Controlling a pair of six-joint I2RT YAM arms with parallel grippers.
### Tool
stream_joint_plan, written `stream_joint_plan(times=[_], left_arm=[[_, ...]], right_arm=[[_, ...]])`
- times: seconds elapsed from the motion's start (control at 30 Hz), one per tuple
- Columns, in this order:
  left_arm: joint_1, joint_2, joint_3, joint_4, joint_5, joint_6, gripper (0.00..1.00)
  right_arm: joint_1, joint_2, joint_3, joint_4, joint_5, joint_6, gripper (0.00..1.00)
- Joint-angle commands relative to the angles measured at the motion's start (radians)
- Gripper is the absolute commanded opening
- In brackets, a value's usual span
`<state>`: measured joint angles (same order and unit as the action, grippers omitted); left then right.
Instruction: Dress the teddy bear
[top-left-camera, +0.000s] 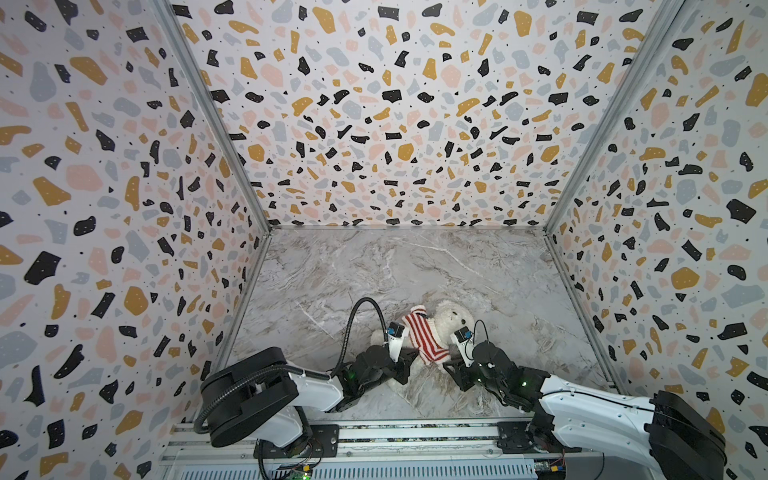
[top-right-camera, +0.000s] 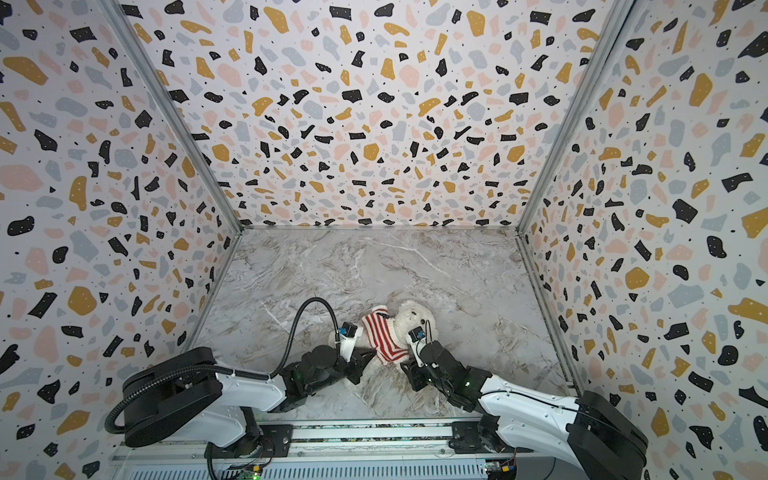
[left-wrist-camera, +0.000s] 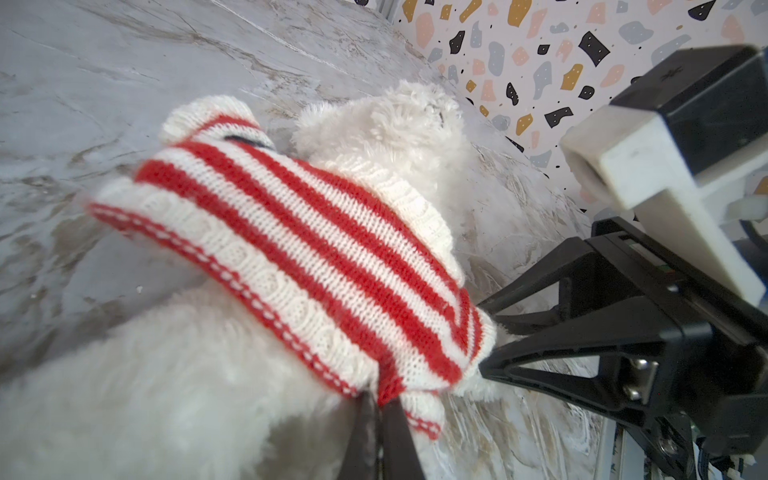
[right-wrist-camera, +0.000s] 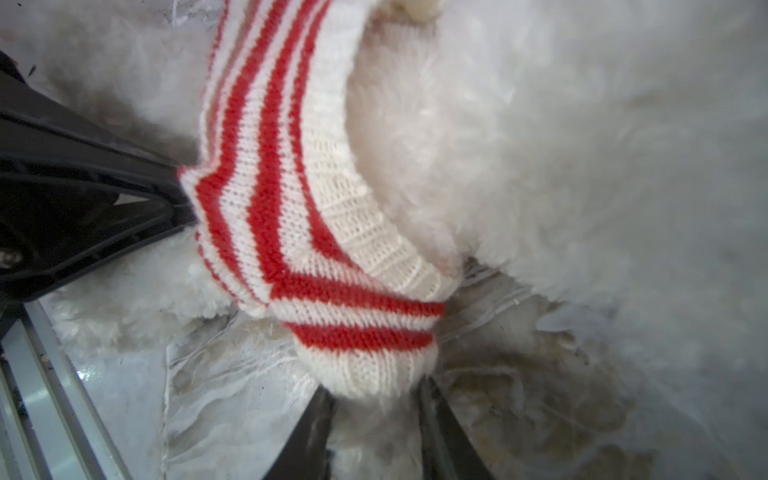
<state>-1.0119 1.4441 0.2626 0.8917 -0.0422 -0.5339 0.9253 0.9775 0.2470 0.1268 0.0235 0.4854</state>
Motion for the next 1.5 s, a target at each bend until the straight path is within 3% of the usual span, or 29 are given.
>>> stream_joint_plan(times=[0.0, 0.07, 0.2, 0.43, 0.73, 0.9, 1.07, 1.17, 1.23, 1.37, 1.47], left_arm=[[-0.003, -0.010, 0.006, 0.025, -0.025, 0.003, 0.00], [-0.003, -0.017, 0.007, -0.001, -0.050, 0.001, 0.00], [0.008, -0.024, -0.003, -0.020, -0.085, -0.008, 0.00], [0.049, -0.062, -0.058, 0.010, -0.105, -0.042, 0.00], [0.052, -0.079, -0.052, 0.003, -0.056, -0.022, 0.00], [0.047, -0.086, -0.041, 0.013, 0.015, -0.004, 0.00], [0.042, -0.119, -0.037, -0.023, 0.021, 0.006, 0.01], [0.042, -0.159, -0.036, -0.062, 0.034, 0.014, 0.21], [0.042, -0.192, -0.030, -0.103, 0.038, 0.022, 0.29], [0.044, -0.255, 0.003, -0.205, 0.030, 0.030, 0.36], [0.059, -0.279, 0.063, -0.312, 0.019, 0.023, 0.37]], right_arm=[[0.003, -0.008, 0.005, -0.010, 0.014, 0.008, 0.21], [0.002, -0.031, 0.001, -0.020, 0.029, 0.016, 0.11], [-0.008, -0.077, -0.008, -0.043, 0.053, 0.025, 0.01], [-0.049, -0.141, -0.025, -0.051, 0.039, 0.024, 0.00], [-0.035, -0.100, 0.028, -0.018, -0.019, -0.102, 0.02], [-0.026, -0.087, 0.037, 0.040, -0.083, -0.167, 0.05], [-0.039, -0.086, 0.029, 0.020, -0.065, -0.164, 0.09], [-0.075, -0.089, 0.037, -0.027, -0.066, -0.144, 0.14], [-0.115, -0.102, 0.033, -0.048, -0.071, -0.115, 0.19], [-0.212, -0.156, 0.018, -0.063, -0.109, -0.090, 0.33], [-0.228, -0.200, 0.044, -0.088, -0.087, -0.100, 0.41]])
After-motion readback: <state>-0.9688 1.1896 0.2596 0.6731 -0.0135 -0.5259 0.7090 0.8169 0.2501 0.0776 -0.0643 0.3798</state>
